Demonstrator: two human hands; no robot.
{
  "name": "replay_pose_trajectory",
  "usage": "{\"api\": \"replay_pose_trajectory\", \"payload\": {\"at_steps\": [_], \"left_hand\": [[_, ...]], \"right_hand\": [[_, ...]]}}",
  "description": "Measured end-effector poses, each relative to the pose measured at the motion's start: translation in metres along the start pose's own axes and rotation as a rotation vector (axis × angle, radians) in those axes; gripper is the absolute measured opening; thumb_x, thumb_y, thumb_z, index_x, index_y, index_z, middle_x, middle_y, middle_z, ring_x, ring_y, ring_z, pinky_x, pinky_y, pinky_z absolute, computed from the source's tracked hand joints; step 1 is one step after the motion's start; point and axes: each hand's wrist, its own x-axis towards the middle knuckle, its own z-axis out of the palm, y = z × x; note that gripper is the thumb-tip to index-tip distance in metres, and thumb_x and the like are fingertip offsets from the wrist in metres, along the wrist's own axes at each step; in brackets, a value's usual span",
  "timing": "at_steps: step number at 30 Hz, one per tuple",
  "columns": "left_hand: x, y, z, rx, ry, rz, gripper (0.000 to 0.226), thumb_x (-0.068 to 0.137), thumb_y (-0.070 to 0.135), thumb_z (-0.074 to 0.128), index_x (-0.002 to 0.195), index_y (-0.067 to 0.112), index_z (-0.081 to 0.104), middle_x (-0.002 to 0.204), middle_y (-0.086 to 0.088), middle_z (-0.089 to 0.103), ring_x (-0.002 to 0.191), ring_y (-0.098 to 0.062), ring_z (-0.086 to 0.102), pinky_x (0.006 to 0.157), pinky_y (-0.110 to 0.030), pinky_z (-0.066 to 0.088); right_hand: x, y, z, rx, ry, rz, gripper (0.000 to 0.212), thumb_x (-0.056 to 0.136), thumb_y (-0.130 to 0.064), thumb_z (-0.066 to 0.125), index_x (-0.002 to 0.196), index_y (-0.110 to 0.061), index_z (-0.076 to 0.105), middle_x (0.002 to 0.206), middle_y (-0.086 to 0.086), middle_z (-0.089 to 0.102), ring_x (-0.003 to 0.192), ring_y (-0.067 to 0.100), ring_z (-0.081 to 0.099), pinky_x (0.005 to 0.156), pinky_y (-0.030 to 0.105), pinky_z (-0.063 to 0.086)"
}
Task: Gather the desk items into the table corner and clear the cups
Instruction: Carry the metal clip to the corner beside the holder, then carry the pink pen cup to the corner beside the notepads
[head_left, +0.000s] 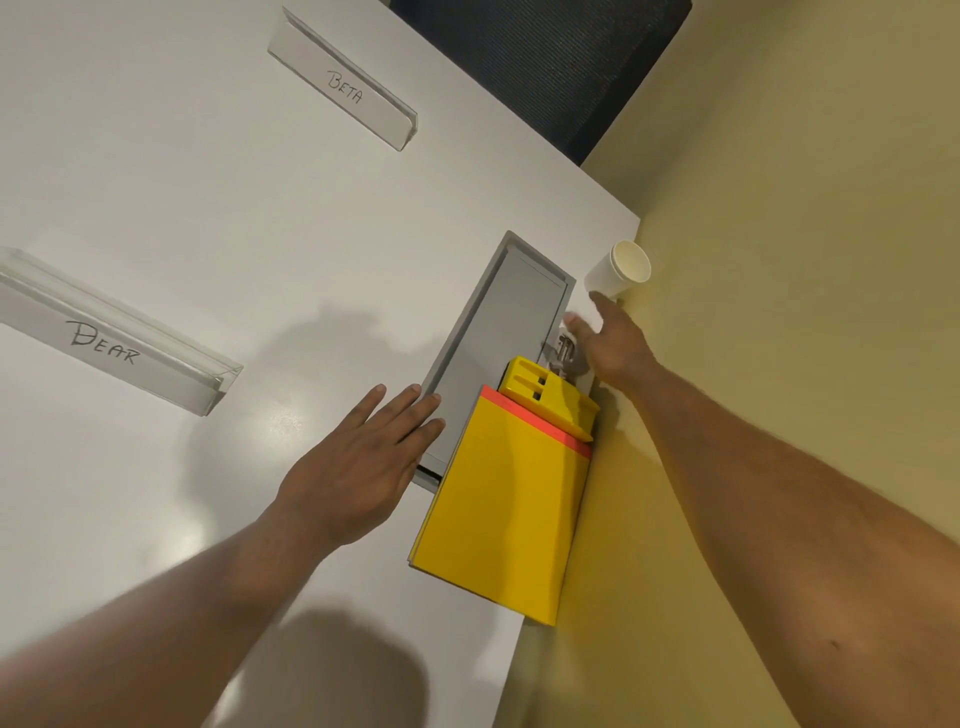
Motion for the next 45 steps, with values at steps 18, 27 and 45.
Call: {"api": "replay_pose_trajectory", "payload": {"at_steps": [18,27,45], "left_hand": [[-0.005,0.026,-0.13,-0.163,-0.519,0.129,0.075,0.107,0.06,0.018,0.168,0.021,-0.002,0.173,0.004,-0.018,0.162,-0.024,-0.015,0.13,-0.049,0.002],[-0.045,0.053,-0.227,0.024,-0.193,0.261,0.077,0.103,0.058,0.008,0.168,0.017,0.003,0.174,0.0,-0.011,0.161,-0.023,-0.014,0.13,-0.048,0.002],[-0.175,0.011,-0.438,0.29,0.179,-0.053,0.082,0.101,0.071,0.009,0.167,0.024,-0.006,0.174,0.005,-0.019,0.161,-0.019,-0.017,0.129,-0.045,-0.006]], "right_hand": [[-0.321,-0.032,0.092,-0.208,0.374,-0.192,0.051,0.095,-0.02,0.069,0.144,-0.019,0.055,0.145,0.007,0.056,0.13,0.027,0.058,0.107,0.039,0.052],[-0.386,-0.083,0.05,-0.25,0.584,-0.142,0.063,0.089,-0.02,0.078,0.145,-0.015,0.048,0.146,0.01,0.056,0.133,0.03,0.057,0.104,0.049,0.054],[-0.424,-0.255,0.005,-0.176,0.566,-0.587,0.059,0.107,-0.04,0.05,0.159,-0.019,0.032,0.165,0.009,0.035,0.155,0.03,0.031,0.127,0.044,0.012]]}}
